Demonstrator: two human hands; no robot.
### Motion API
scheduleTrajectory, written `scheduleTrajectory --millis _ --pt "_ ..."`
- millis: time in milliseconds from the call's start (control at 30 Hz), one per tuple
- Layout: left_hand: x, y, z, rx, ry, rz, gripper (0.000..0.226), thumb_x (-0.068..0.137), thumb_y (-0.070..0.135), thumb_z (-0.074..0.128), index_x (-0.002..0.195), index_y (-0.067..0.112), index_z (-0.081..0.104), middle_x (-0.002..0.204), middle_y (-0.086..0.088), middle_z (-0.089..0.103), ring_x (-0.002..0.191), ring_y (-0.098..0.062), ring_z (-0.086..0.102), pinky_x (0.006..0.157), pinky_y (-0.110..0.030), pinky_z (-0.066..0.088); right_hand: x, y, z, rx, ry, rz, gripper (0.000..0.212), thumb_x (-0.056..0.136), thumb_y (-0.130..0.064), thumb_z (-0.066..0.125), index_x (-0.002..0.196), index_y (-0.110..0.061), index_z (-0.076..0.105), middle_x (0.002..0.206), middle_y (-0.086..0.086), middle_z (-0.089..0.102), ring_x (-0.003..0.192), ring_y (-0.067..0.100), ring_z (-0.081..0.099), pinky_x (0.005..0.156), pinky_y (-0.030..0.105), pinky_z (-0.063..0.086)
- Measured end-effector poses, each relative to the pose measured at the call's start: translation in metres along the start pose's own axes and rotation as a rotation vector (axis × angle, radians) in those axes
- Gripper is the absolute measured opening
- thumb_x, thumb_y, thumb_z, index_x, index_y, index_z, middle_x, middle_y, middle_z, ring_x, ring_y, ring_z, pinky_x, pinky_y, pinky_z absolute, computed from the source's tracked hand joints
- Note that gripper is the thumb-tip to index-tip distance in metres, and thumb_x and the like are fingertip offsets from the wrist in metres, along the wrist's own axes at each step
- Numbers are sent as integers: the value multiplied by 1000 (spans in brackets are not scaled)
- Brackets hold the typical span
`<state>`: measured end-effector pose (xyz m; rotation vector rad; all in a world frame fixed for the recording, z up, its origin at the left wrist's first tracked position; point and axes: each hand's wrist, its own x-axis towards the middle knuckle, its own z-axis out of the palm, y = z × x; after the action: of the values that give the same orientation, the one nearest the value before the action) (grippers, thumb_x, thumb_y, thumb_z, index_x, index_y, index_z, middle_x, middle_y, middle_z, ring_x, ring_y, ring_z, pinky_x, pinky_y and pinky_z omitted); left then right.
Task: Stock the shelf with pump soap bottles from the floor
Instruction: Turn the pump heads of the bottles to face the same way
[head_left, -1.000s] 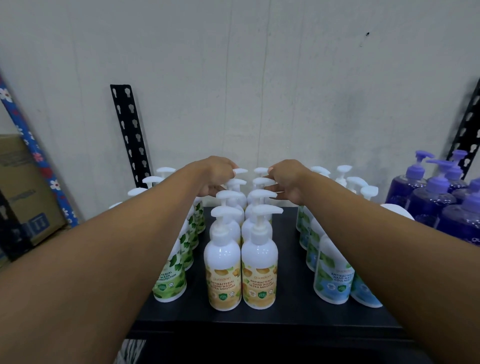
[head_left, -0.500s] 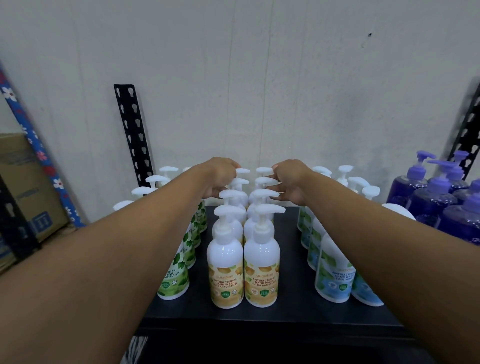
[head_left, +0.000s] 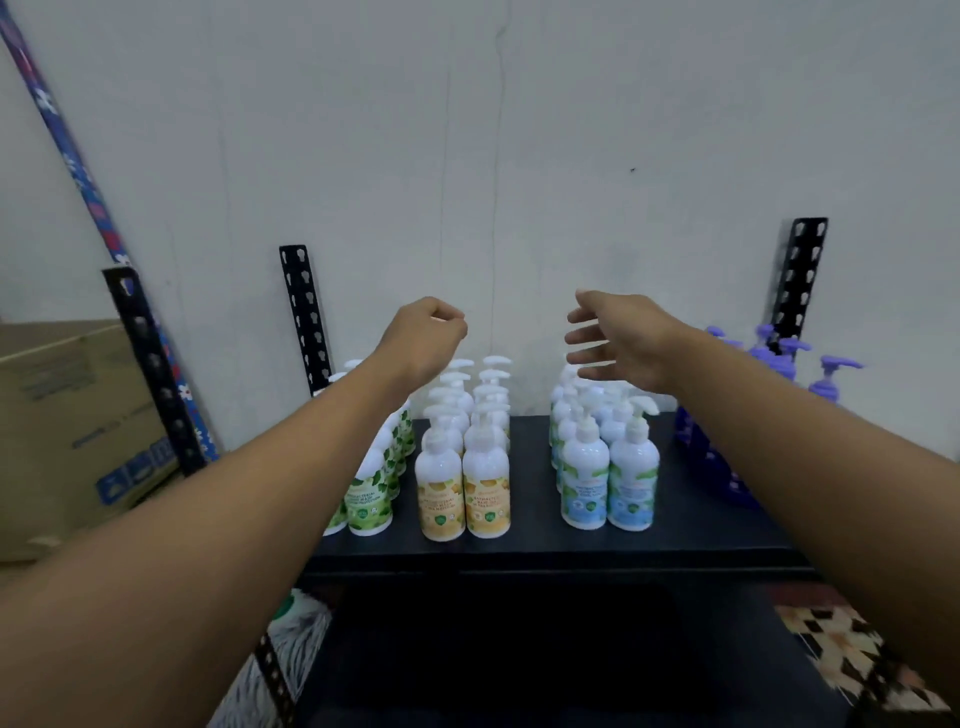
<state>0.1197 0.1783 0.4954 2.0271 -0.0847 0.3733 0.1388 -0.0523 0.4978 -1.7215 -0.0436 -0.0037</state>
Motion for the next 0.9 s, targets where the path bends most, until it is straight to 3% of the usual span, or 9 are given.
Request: scheduleTrajectory --millis 133,233,400,533,667,800,900 --pt "-51 23 11 -62 -58 33 20 98 16 54 114 16 66 110 2 65 107 -22 68 97 -41 57 -60 -2 -29 -26 0 -18 31 102 -38 55 116 -12 63 116 10 68 96 26 69 86 40 57" --pt "-74 28 28 -143 -97 17 18 97 16 57 112 15 67 113 -4 67 104 -22 70 95 -41 58 -91 5 -47 -51 66 -15 29 100 -32 57 119 -11 63 113 9 70 94 25 68 92 42 56" --pt "-88 28 65 -202 -178 -7 17 98 16 57 113 14 66 107 -4 65 97 -20 68 92 -39 58 -107 24 -65 -34 177 2 24 101 -25 56 117 -8 64 104 9 68 88 24 64 80 37 52" --pt "-72 12 99 -132 -217 -8 18 96 23 58 114 21 64 109 3 64 105 -20 66 98 -42 56 -86 52 -64 -65 229 6 17 100 -20 56 108 -8 64 99 9 66 83 22 60 73 35 50" --pt "-48 -1 132 -7 -192 26 35 97 28 60 131 20 54 130 -2 57 110 -19 60 94 -34 50 -57 83 -57 -160 259 -14 12 97 -21 57 94 -10 56 87 9 53 78 21 48 71 36 46" --pt "-26 -10 156 65 -230 36 54 97 30 60 147 17 42 147 -8 46 126 -23 53 101 -34 44 -27 99 -51 -213 299 -5 25 94 -30 63 112 -14 58 101 -2 60 91 14 57 91 41 54" --pt "-13 -19 163 105 -250 -13 56 99 30 57 149 14 39 147 -10 49 129 -27 53 104 -37 44 -14 109 -45 -206 298 -9 25 96 -29 62 112 -11 60 102 2 62 87 15 58 85 38 52"
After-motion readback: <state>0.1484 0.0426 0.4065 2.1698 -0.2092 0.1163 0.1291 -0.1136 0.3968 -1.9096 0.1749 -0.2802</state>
